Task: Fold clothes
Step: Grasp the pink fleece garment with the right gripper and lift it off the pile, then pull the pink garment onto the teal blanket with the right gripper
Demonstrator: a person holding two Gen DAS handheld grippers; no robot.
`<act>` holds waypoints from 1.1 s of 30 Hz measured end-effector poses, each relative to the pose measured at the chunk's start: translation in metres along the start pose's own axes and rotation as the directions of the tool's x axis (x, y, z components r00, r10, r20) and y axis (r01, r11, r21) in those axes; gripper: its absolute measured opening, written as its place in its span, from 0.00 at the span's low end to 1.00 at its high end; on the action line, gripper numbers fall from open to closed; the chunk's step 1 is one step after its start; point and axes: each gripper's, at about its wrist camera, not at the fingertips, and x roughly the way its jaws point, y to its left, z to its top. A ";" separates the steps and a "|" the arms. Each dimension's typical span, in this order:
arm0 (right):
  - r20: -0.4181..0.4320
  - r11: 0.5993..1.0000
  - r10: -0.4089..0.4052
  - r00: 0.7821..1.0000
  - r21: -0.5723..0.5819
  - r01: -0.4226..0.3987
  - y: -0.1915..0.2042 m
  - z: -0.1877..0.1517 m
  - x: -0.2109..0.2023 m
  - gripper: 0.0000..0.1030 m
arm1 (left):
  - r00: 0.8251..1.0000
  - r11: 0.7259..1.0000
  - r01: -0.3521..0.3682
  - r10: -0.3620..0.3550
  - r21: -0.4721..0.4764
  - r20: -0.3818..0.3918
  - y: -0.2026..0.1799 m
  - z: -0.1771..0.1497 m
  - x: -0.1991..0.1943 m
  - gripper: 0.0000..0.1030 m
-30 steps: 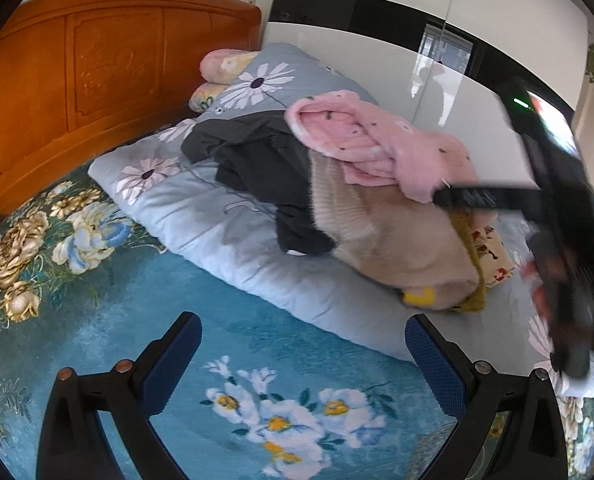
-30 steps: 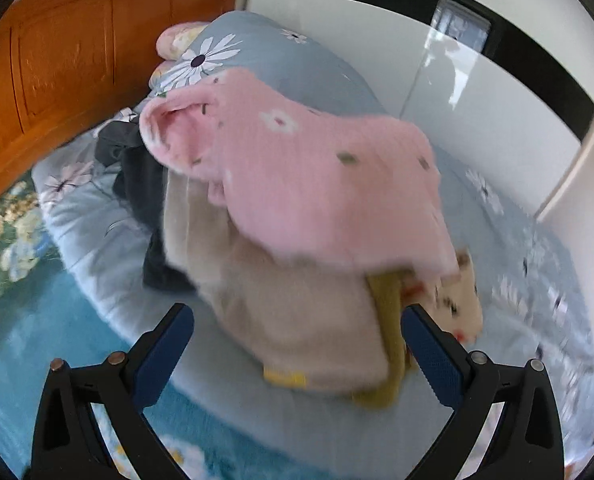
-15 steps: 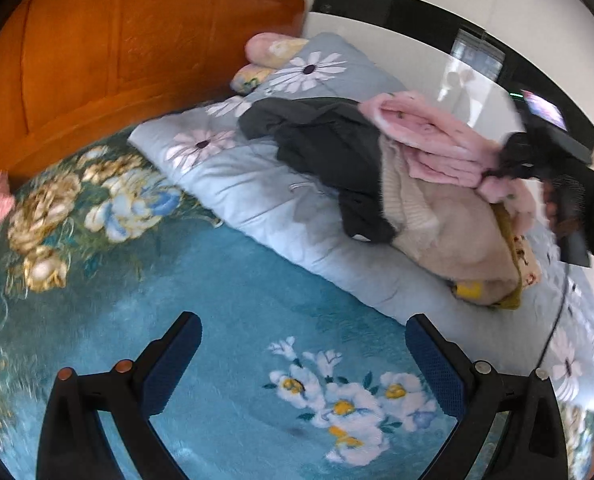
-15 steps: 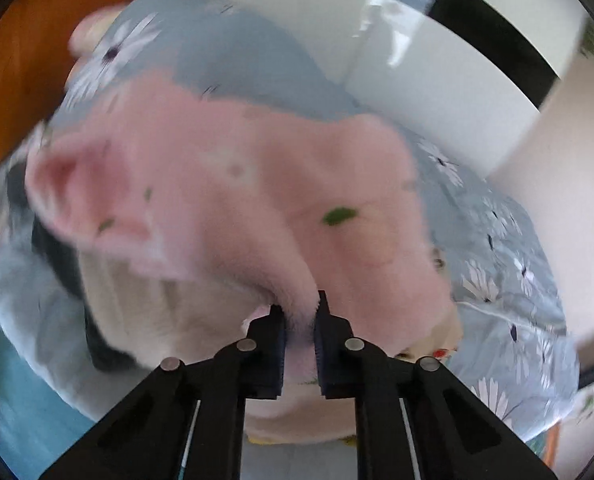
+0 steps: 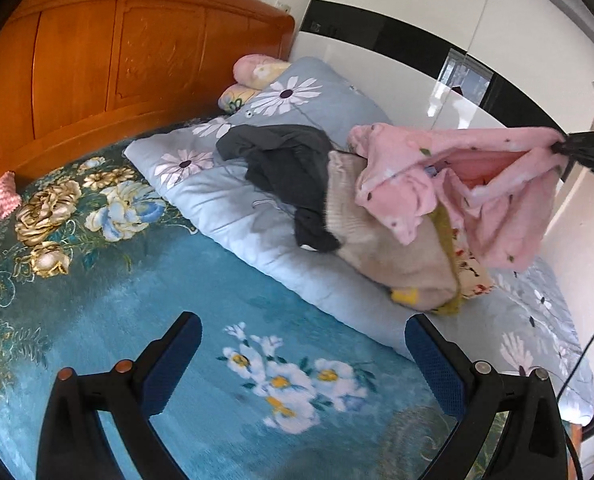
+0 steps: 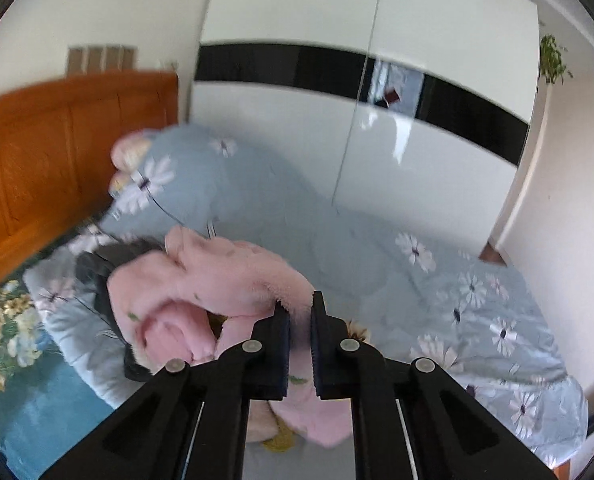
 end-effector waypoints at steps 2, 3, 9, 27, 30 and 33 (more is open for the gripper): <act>0.053 1.000 0.027 0.998 0.003 -0.027 -0.015 0.003 -0.031 0.08 | 1.000 1.000 0.003 -0.003 0.008 0.000 -0.013 -0.003 -0.009 1.00; 0.078 0.999 0.038 0.996 0.003 -0.039 -0.024 0.003 -0.047 0.08 | 1.000 1.000 0.008 -0.008 0.012 -0.001 -0.020 -0.005 -0.012 1.00; 0.140 0.999 0.045 0.989 0.018 -0.048 -0.100 -0.041 -0.148 0.08 | 0.999 0.999 0.047 -0.046 0.015 -0.022 -0.052 -0.019 -0.025 1.00; -0.662 0.921 -0.173 0.729 0.154 0.359 -0.290 -0.416 -0.122 0.09 | 0.959 0.979 0.152 -0.113 0.136 -0.259 -0.146 -0.111 0.025 1.00; -0.756 0.909 -0.127 0.642 0.170 0.381 -0.301 -0.478 -0.116 0.09 | 0.951 0.971 0.168 -0.114 0.170 -0.286 -0.159 -0.118 0.036 1.00; -0.771 0.916 -0.091 0.630 0.184 0.357 -0.300 -0.495 -0.116 0.09 | 0.947 0.948 0.190 -0.109 0.255 -0.301 -0.181 -0.123 0.049 1.00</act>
